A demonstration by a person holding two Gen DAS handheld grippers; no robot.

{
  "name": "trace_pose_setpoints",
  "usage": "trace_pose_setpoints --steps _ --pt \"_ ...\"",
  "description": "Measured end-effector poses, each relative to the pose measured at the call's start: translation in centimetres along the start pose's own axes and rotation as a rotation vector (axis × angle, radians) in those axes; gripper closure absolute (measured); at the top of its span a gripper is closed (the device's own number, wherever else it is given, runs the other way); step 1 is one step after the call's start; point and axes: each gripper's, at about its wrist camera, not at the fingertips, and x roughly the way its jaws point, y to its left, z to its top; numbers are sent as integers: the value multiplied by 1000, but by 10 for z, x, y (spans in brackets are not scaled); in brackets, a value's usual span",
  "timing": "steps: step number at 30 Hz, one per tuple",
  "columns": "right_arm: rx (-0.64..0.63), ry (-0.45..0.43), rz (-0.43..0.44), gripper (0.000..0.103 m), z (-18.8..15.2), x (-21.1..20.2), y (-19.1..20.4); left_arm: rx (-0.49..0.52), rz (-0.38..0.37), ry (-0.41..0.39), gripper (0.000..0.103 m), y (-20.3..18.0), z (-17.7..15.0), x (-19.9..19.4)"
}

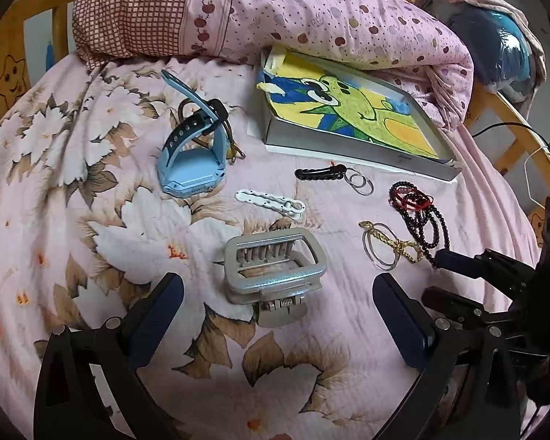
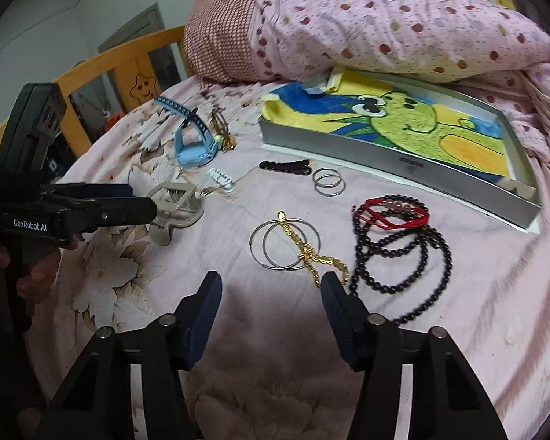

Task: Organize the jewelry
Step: 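Reach the left gripper down and grasp the grey claw hair clip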

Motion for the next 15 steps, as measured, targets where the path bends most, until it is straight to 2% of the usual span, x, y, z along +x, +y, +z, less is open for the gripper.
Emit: trace_pose_setpoints --steps 5,8,12,15 --pt "-67 27 7 55 2 11 6 -16 -24 15 23 5 0 8" --pt "-113 39 5 55 4 18 10 -27 -29 27 30 8 0 13" --pt "-142 59 14 55 9 29 12 -38 -36 28 34 12 0 15" --pt "-161 74 24 56 14 36 14 -49 -56 29 41 14 0 15"
